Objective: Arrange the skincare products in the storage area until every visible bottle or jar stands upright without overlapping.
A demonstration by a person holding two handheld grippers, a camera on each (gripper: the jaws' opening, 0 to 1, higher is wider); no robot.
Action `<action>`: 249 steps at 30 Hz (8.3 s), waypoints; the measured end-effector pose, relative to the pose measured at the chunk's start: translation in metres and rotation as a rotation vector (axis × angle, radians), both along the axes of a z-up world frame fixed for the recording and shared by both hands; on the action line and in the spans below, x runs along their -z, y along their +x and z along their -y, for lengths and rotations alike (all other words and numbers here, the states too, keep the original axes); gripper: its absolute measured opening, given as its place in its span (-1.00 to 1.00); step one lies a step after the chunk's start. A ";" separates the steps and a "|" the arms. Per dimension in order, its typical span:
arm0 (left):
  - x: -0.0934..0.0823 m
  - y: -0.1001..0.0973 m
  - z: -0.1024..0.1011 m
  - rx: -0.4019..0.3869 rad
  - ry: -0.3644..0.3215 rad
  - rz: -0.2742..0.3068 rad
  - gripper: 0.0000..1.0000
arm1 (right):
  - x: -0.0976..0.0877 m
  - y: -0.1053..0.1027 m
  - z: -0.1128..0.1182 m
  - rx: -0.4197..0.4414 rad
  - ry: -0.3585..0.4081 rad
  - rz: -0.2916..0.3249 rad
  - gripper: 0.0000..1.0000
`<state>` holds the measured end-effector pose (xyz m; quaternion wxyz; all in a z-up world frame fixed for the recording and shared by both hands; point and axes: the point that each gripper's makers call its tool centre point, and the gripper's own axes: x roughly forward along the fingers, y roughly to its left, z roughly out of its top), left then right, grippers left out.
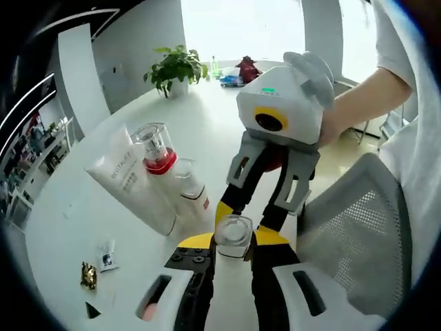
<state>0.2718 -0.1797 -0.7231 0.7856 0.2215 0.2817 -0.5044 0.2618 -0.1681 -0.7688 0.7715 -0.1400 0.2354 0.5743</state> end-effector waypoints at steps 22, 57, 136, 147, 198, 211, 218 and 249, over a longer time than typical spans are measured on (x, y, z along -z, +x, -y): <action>-0.001 0.044 0.009 0.035 -0.024 0.087 -0.55 | 0.018 -0.007 0.033 0.144 -0.010 -0.064 -0.50; -0.001 0.068 0.013 0.006 -0.102 0.066 -0.59 | 0.019 -0.005 0.038 0.202 0.012 -0.094 -0.50; 0.022 0.060 0.011 0.100 -0.172 -0.025 -0.46 | 0.002 -0.020 0.057 0.376 -0.003 -0.110 -0.47; 0.006 0.054 -0.019 -0.055 -0.201 -0.006 -0.22 | -0.018 -0.015 0.041 0.376 0.016 -0.080 -0.16; -0.023 -0.072 -0.246 -0.624 -0.366 -0.048 0.98 | -0.041 -0.024 0.019 0.575 -0.065 0.013 0.53; -0.009 -0.064 -0.251 -0.668 -0.356 -0.059 0.98 | -0.038 -0.020 0.029 0.634 -0.015 -0.047 0.92; -0.008 -0.063 -0.259 -0.707 -0.375 -0.058 0.98 | -0.038 -0.021 0.028 0.635 0.018 -0.087 0.99; 0.033 -0.028 -0.273 -0.779 -0.240 -0.172 0.83 | -0.034 -0.023 0.025 0.647 0.036 -0.127 0.99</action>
